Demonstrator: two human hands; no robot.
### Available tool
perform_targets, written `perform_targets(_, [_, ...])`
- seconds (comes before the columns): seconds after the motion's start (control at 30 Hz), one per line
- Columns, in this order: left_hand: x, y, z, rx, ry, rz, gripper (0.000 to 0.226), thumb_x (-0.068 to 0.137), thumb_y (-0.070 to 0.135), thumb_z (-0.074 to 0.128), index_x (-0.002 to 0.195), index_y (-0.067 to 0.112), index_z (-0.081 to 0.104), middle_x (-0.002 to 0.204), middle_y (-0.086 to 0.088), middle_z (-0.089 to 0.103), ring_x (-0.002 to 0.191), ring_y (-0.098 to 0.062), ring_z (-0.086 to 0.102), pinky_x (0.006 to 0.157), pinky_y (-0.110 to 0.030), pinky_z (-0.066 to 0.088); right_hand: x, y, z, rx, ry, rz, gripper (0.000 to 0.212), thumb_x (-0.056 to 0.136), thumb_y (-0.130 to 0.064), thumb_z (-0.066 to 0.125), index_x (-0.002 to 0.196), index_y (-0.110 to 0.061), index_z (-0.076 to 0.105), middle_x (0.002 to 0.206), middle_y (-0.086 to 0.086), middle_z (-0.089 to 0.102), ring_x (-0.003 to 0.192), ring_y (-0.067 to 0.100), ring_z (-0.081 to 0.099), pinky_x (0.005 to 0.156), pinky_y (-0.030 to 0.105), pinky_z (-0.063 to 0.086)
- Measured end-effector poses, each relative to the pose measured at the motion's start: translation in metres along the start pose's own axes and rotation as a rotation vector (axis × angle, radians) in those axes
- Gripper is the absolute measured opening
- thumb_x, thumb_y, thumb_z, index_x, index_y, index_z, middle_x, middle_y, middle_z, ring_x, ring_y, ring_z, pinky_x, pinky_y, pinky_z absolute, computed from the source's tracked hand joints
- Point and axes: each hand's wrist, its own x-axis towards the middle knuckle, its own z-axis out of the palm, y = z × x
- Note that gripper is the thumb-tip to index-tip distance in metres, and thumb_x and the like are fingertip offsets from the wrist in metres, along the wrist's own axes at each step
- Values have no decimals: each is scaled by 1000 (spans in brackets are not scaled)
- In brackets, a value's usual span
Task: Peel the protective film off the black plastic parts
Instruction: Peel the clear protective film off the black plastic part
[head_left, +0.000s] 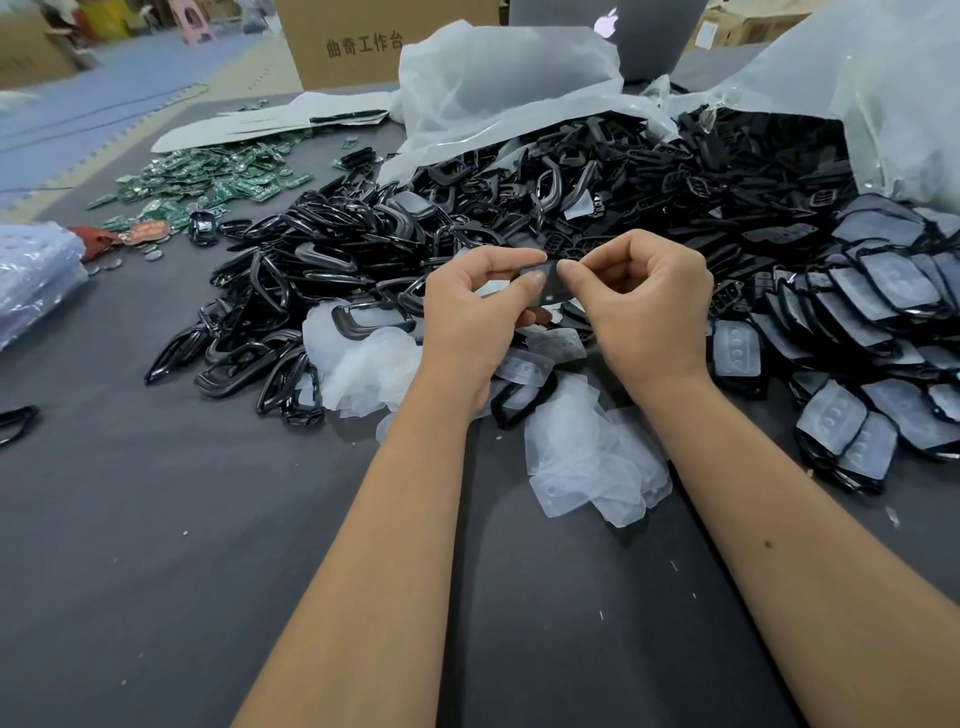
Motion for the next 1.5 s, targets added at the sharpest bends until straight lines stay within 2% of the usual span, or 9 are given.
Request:
perform_targets(0.27, [1,-2,-2,-16,-9,11,17,89,2,74,91,18,79,90,-6,75,64,-13,69,62,-20,54,2,5,2,35,-13,105,22,81,-29,88,78,-16,70,68,-3,72,60,10,68,62,32,58])
perform_targets(0.4, [2,-2,-2,-67,24,-19,17,90,-1,71,93,14,77,88,-8,75,61,-17,70,58,-18,52,5,4,1,417,-55,363,19,94,-22,77,90,-8,64,66,5,70,49,12,58,42,25,44])
perform_targets(0.5, [0,0,-2,-109,33,-35,17,91,-4,69,93,12,76,86,-6,75,61,-17,69,58,-18,52,8,3,0,580,-107,479,24,105,-25,62,89,-7,64,64,4,66,48,11,53,38,22,38])
perform_targets(0.63, [-2,3,-2,-112,8,-28,18,91,-3,69,93,13,76,89,-6,75,68,-17,70,63,-20,54,4,2,2,447,-250,385,26,101,-26,68,89,-3,69,64,0,63,53,13,57,40,25,42])
perform_targets(0.8, [-3,4,-3,-86,-44,-4,21,91,-3,67,93,16,75,97,-14,75,77,-21,71,63,-22,54,3,4,2,406,-236,328,21,96,-12,74,94,8,68,65,9,62,52,15,56,42,26,43])
perform_targets(0.97, [-3,1,-2,-57,-39,9,14,88,2,70,93,15,75,97,-15,74,76,-18,69,61,-20,53,4,4,3,423,-237,341,12,95,-7,72,84,-3,69,69,10,62,52,15,55,42,26,42])
perform_targets(1.13, [-1,-2,0,-7,0,29,14,86,-1,73,89,13,74,91,-9,74,62,-13,65,57,-21,52,3,5,4,420,-217,353,10,92,-8,73,82,-6,72,73,13,65,56,18,58,42,25,43])
perform_targets(1.3, [1,-2,0,-30,31,-25,13,87,0,75,92,12,77,86,-11,74,62,-17,65,57,-20,52,4,7,5,421,-216,372,12,95,-8,70,84,-9,75,73,10,69,56,18,60,42,25,45])
perform_targets(1.5, [0,-1,1,-20,18,-30,14,91,-5,72,98,7,75,82,-6,75,61,-19,69,58,-20,53,3,9,7,293,-187,317,15,98,-11,68,85,-9,73,57,2,63,48,18,59,43,28,49])
